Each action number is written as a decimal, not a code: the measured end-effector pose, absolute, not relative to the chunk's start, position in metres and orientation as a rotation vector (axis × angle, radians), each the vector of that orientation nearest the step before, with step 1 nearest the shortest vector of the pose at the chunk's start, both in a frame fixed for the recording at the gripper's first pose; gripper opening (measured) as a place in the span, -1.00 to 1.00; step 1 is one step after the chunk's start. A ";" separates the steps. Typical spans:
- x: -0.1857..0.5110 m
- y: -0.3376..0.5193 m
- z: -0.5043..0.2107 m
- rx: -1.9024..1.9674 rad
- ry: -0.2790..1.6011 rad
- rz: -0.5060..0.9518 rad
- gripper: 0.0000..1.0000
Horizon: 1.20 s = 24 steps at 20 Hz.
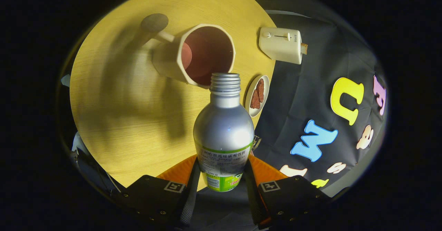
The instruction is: Take the bottle from table, then pour the juice into the cup, finally place the bottle on the coaster
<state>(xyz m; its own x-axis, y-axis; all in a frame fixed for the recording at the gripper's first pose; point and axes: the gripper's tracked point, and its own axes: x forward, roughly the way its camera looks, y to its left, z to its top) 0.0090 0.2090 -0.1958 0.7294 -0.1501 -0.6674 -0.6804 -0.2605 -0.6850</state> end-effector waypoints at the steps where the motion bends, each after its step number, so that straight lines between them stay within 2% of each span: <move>1: 0.009 0.210 -0.195 -1.802 0.654 0.581 0.29; 24: 0.010 0.214 -0.183 -1.930 0.653 0.619 0.29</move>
<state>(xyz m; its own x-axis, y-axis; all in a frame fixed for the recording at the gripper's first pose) 0.0098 0.2140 -0.1827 0.7268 -0.1785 -0.6633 -0.6718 -0.3859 -0.6323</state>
